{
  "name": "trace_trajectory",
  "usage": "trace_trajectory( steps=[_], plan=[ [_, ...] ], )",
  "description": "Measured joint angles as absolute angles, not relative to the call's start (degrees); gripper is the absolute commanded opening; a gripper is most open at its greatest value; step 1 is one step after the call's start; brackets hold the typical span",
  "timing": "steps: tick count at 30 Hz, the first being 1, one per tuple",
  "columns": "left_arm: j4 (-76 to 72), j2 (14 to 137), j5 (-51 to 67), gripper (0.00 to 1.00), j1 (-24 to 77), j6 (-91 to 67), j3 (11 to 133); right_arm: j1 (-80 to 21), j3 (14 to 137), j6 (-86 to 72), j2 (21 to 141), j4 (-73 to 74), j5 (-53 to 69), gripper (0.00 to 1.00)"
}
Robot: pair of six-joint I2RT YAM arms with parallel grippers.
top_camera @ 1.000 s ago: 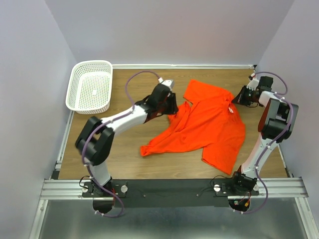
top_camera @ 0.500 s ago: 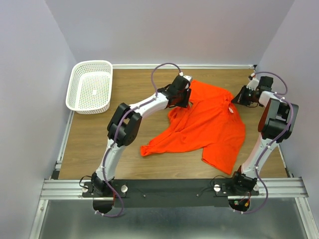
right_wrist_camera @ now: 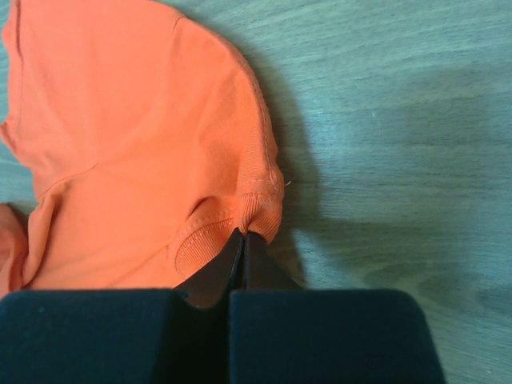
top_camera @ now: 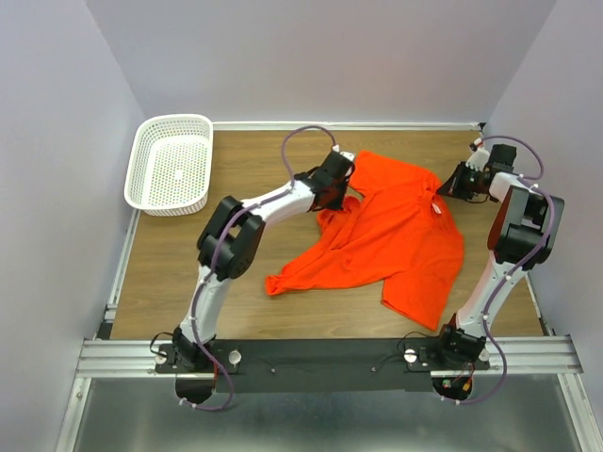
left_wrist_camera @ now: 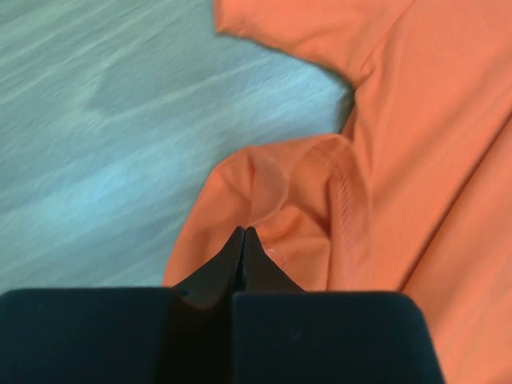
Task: Fold and stack the t-shirts
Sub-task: Flatten the tshirt out
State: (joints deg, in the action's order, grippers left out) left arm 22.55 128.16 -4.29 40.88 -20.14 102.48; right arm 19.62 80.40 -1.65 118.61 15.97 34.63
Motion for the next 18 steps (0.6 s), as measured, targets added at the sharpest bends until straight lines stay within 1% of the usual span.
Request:
trace_trajectory(
  steps=[2,6,9,11,14,18],
  plan=[
    [20.2,122.4,-4.9,0.00,40.5,-20.7,94.2,19.6,80.4,-1.5,118.6,15.9,34.6,0.01],
    [14.6,106.9,-5.0,0.00,38.6,-23.4,76.7,19.6,80.2,-1.4,118.6,15.9,34.6,0.01],
    [7.2,93.8,-3.2,0.00,33.8,-26.5,61.6,19.6,80.1,-1.4,118.4,15.9,34.3,0.01],
    [3.8,88.4,-1.8,0.00,30.3,-28.4,55.1,19.6,80.1,-1.4,118.4,15.9,34.3,0.01],
    [-3.2,83.6,2.1,0.00,22.8,-31.0,44.1,19.6,80.1,-1.4,118.3,15.9,34.3,0.01],
    [-7.3,83.2,7.0,0.00,14.4,-33.8,35.1,19.6,80.1,-1.4,118.3,15.9,34.3,0.01]
  ],
)
